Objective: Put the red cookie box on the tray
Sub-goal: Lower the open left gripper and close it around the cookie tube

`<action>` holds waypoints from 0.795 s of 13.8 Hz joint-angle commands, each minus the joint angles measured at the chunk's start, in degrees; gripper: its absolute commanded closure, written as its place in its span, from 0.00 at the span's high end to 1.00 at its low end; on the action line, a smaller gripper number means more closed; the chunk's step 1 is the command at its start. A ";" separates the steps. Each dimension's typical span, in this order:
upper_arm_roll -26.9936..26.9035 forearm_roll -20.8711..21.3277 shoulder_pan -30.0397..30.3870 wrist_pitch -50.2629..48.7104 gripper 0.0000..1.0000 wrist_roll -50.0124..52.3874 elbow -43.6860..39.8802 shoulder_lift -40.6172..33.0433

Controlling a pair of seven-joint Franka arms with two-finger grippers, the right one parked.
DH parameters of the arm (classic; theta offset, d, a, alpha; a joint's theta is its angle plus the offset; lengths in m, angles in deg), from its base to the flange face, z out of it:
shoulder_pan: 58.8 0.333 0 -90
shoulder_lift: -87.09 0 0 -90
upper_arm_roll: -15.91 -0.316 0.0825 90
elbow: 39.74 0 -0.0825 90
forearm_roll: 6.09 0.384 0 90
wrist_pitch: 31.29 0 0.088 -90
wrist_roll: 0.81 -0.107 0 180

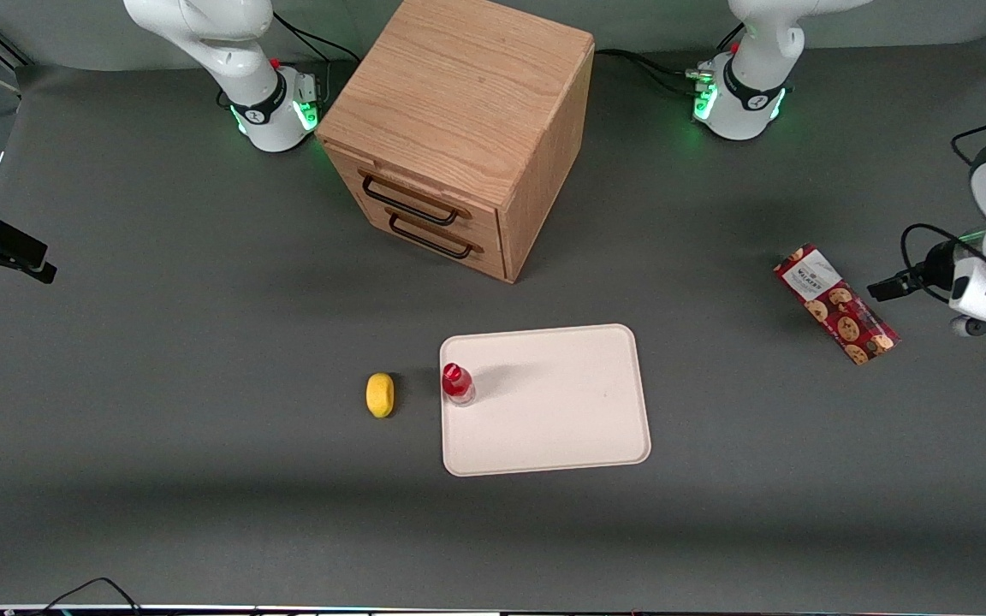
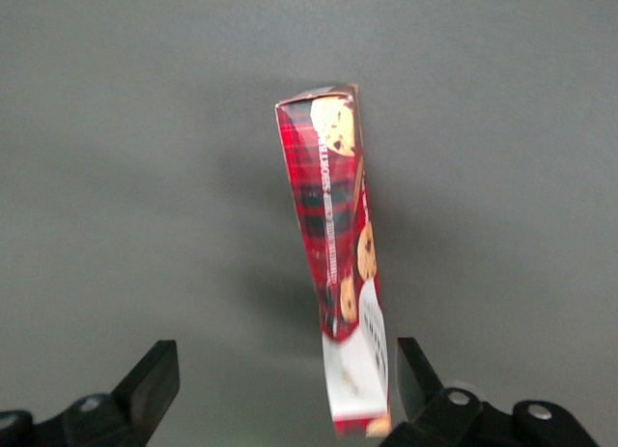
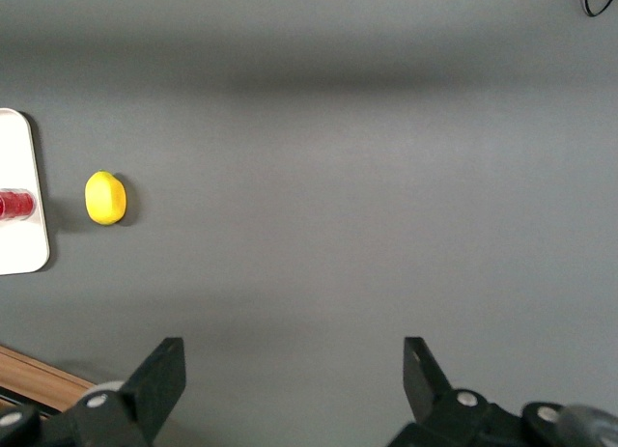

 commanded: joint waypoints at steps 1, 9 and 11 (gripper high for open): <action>-0.24 -2.39 -0.27 9.04 1.00 1.39 5.05 1.40; -0.15 -7.41 -1.15 17.16 0.30 1.91 6.03 7.65; 0.03 -7.50 -1.24 16.28 0.00 2.00 6.03 7.74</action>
